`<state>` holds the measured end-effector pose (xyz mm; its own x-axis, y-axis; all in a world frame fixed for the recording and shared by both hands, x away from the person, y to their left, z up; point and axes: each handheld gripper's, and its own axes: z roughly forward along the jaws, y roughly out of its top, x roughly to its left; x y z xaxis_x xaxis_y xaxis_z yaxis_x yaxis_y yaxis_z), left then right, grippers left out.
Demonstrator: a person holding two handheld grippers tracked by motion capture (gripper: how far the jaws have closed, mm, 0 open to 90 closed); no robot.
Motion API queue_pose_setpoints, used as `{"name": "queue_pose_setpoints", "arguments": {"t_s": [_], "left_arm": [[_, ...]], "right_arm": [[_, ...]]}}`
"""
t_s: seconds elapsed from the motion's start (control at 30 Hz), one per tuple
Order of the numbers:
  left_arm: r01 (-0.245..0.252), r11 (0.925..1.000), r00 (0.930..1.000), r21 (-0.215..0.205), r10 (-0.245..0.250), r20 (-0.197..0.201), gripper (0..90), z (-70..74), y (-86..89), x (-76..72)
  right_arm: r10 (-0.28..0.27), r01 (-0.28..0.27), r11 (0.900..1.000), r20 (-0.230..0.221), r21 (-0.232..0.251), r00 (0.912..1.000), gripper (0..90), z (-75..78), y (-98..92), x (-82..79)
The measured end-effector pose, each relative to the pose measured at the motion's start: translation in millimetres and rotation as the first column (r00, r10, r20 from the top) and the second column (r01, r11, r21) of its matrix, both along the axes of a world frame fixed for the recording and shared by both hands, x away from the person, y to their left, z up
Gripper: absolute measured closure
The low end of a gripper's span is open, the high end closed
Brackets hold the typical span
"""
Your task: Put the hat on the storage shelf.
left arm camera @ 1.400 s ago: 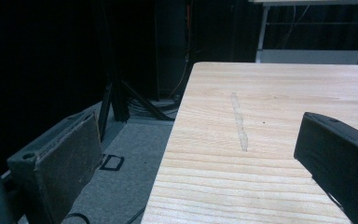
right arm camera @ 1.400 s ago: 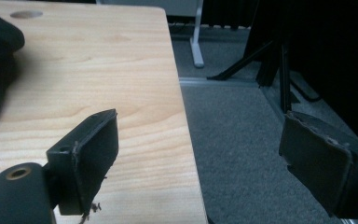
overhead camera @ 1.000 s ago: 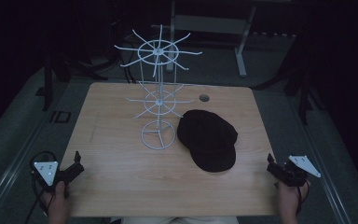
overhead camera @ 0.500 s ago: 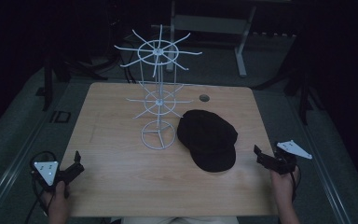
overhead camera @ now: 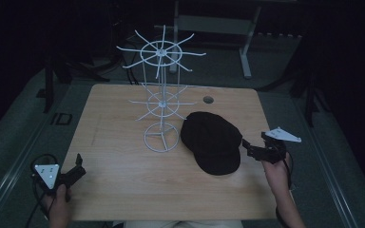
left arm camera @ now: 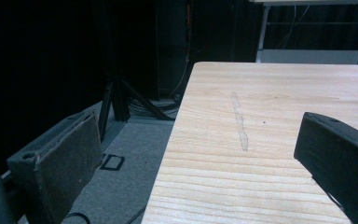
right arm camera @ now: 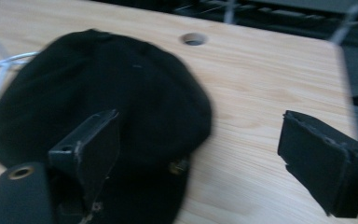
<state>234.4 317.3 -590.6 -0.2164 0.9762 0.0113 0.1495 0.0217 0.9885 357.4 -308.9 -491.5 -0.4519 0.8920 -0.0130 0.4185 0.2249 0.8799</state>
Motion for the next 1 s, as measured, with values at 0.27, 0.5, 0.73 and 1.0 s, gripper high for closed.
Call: {"name": "queue_pose_setpoints", "arguments": {"t_s": [0.27, 0.5, 0.73, 1.0], "left_arm": [[0.004, 1.0, 1.0, -0.001, -0.004, -0.001, 1.3, 0.0, 0.2, 0.0], [0.01, 0.9999, 0.9999, 0.009, -0.01, -0.004, 1.3, 0.1, -0.2, 0.1], [0.013, 0.9999, 0.9999, 0.004, -0.013, -0.003, 1.3, 0.1, 0.1, 0.1], [0.014, 0.9999, 0.9999, 0.004, -0.014, -0.002, 1.3, 0.0, 0.2, 0.0]], "right_arm": [[0.055, -0.056, 0.998, -0.028, -0.013, 0.9981, 11.0, 7.5, 31.8, 18.1], [0.11, -0.112, 0.993, -0.056, -0.036, 0.9923, 17.7, 10.1, 54.3, 31.3], [0.148, -0.152, 0.987, -0.075, -0.047, 0.986, 18.9, 9.2, 78.2, 47.7], [0.143, -0.149, 0.987, -0.096, -0.057, 0.985, 18.0, 5.6, 100.1, 65.1]]}}
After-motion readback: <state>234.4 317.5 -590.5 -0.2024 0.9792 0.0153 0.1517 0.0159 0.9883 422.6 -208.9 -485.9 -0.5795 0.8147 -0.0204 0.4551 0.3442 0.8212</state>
